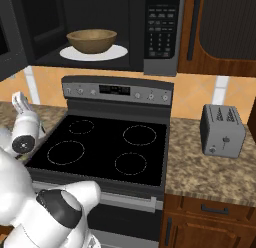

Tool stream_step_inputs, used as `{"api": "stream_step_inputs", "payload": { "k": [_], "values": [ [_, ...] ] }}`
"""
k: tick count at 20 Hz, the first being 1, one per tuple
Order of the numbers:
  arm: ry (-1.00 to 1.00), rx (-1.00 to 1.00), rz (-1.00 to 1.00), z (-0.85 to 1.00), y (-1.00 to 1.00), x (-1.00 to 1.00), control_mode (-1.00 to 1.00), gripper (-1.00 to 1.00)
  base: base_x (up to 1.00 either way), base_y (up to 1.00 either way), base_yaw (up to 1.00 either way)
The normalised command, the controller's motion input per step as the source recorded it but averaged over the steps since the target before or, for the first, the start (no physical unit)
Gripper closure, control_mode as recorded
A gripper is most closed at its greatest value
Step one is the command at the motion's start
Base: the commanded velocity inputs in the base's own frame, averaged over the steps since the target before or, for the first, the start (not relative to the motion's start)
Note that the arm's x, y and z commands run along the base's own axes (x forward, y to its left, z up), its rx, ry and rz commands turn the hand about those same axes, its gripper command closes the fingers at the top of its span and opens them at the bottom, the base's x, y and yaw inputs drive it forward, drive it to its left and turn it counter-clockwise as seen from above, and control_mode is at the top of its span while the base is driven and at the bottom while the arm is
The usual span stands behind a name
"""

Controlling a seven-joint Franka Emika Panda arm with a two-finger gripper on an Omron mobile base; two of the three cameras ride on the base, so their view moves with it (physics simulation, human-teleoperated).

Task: Open the microwave, place the bowl with waffle inside the microwave, then close the microwave door and turn it on.

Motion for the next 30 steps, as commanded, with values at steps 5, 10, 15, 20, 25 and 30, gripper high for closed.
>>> {"api": "stream_step_inputs", "payload": {
  "k": [5,10,15,20,25,30],
  "values": [
    [-0.32,-0.48,0.0,0.0,1.0,-0.45,-1.0,-1.0,0.0,0.0,0.0],
    [-0.27,-0.47,0.0,-0.32,1.0,-0.65,-1.0,-1.0,0.0,0.0,0.0],
    [-0.36,-0.23,0.0,0.34,0.82,-0.96,-1.0,-1.0,0.0,0.0,0.0],
    [-0.39,-0.05,0.0,0.92,0.46,-1.0,-1.0,-1.0,0.0,0.0,0.0],
    [-0.28,0.01,0.0,0.96,0.1,-0.86,-1.0,-1.0,0.0,0.0,0.0],
    [-0.1,0.15,0.0,0.81,-0.06,-0.48,-1.0,-1.0,0.0,0.0,0.0]
  ]
}}
